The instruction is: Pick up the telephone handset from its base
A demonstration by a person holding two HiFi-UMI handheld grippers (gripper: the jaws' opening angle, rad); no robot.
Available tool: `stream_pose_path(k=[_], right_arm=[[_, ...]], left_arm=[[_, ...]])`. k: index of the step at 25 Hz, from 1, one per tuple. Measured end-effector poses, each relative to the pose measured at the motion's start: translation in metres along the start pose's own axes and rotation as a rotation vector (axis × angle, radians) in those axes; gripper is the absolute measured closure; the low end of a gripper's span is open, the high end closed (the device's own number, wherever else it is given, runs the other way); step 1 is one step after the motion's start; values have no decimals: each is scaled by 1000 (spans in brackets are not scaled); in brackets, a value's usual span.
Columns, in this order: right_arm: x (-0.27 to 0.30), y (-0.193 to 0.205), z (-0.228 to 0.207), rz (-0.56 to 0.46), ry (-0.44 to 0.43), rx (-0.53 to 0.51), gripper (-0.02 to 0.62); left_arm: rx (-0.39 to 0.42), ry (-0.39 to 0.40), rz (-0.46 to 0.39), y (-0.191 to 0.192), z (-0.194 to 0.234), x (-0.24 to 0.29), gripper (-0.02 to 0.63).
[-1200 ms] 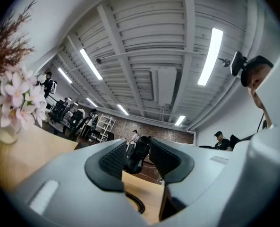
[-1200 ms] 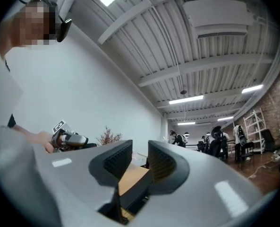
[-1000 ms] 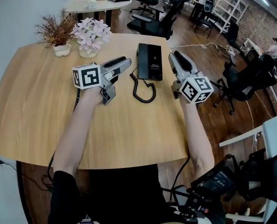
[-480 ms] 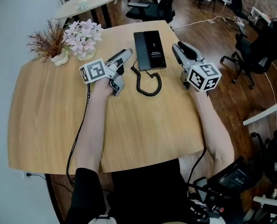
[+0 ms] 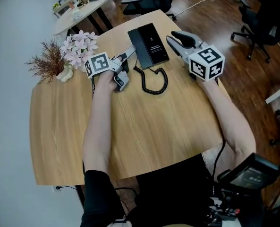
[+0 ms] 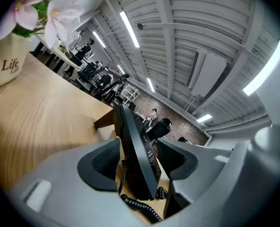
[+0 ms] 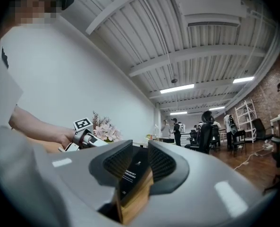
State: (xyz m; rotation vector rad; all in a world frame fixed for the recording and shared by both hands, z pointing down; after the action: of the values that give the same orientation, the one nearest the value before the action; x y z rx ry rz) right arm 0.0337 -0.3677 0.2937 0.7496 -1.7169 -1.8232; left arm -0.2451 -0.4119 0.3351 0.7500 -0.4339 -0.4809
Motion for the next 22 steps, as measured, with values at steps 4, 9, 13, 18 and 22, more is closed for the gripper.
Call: stream_pose_path(k=[4, 9, 13, 18, 22], right_arm=[[2, -1, 2, -3, -3, -2, 491], [1, -2, 1, -4, -3, -2, 491], [4, 2, 4, 5, -19, 4, 491], [1, 0, 2, -1, -17, 3, 491], [1, -1, 5, 1, -25, 0, 491]], left_arm=[[-33, -41, 51, -7, 10, 6, 374], [-84, -57, 84, -15, 19, 15, 374], [-117, -28, 107, -13, 24, 10, 374], [-66, -10, 143, -12, 17, 18, 374], [-38, -23, 149, -10, 12, 25, 380]])
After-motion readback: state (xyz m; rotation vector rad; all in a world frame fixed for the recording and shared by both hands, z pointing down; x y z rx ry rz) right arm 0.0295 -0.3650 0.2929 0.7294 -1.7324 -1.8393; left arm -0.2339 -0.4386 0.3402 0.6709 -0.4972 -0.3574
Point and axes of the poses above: the fingertips, and each gripper's own axes: x forward along the fingers, z to its left, y out of its underside, the point moved 8 cm from there along -x, backward along the fingers, and after that the axes turned 5 degrees about z, right-handed, at the moved point
